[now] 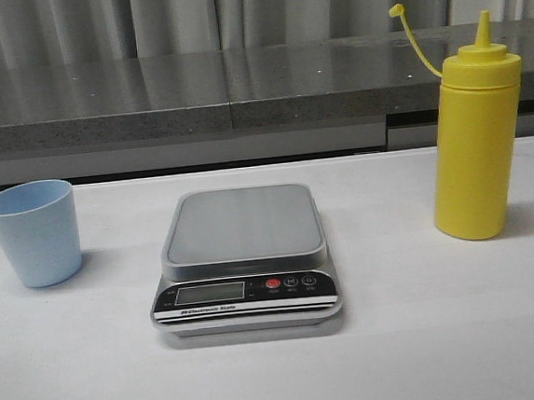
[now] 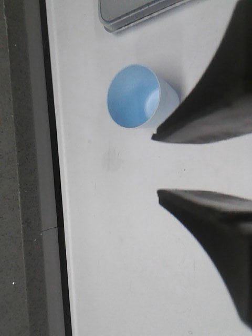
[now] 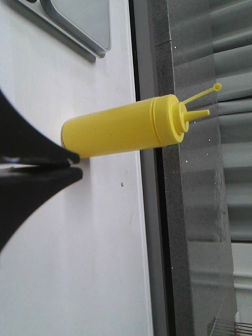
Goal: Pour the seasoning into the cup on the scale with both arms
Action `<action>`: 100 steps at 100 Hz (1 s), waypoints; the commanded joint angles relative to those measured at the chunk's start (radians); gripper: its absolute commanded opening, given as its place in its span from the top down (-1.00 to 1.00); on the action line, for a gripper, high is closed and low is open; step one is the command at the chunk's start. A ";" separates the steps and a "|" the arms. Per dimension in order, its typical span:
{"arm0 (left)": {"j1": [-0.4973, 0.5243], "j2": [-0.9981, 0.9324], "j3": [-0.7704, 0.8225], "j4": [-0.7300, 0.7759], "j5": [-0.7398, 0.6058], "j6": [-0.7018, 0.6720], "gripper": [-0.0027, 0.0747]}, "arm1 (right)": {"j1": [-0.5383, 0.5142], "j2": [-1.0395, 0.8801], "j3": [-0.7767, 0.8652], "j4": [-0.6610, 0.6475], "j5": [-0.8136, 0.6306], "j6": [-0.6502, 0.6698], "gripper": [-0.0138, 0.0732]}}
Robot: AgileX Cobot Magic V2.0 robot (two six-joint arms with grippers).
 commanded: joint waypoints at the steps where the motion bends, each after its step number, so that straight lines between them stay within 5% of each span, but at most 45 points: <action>1: 0.002 0.076 -0.078 -0.005 -0.056 0.001 -0.11 | 0.000 -0.023 -0.018 0.003 -0.082 0.000 0.84; 43: -0.023 0.474 -0.336 -0.104 0.191 0.001 -0.21 | 0.000 -0.023 -0.018 0.003 -0.082 0.000 0.84; 100: -0.097 0.823 -0.554 -0.100 0.205 0.001 -0.21 | 0.000 -0.023 -0.018 0.003 -0.082 0.000 0.84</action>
